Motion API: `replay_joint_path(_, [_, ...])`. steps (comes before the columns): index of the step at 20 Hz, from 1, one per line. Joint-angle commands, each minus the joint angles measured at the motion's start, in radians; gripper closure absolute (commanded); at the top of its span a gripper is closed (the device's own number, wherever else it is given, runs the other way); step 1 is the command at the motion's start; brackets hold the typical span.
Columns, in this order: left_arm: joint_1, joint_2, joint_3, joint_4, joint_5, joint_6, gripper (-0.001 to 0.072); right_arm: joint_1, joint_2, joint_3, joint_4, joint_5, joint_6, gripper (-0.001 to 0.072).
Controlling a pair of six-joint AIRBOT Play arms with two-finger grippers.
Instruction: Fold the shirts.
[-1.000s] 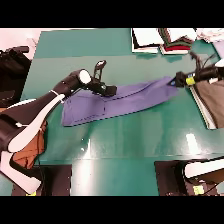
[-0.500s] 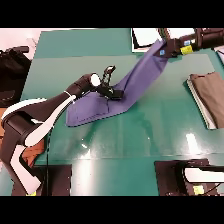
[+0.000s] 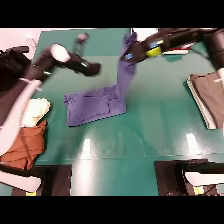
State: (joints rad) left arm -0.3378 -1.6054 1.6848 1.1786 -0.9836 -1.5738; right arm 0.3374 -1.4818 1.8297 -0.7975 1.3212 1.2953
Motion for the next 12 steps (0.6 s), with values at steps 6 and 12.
replay_joint_path(6, [0.289, 0.404, 0.006, 0.248, -0.148, 0.003, 0.0686, 0.428, -0.278, 0.039, 0.147, -0.383, -0.117, 0.0357])
replay_joint_path(12, [0.212, 0.412, 0.003, 0.254, -0.156, 0.003, 0.0686, 0.201, -0.17, -0.149, -0.021, -0.253, -0.016, 0.0373])
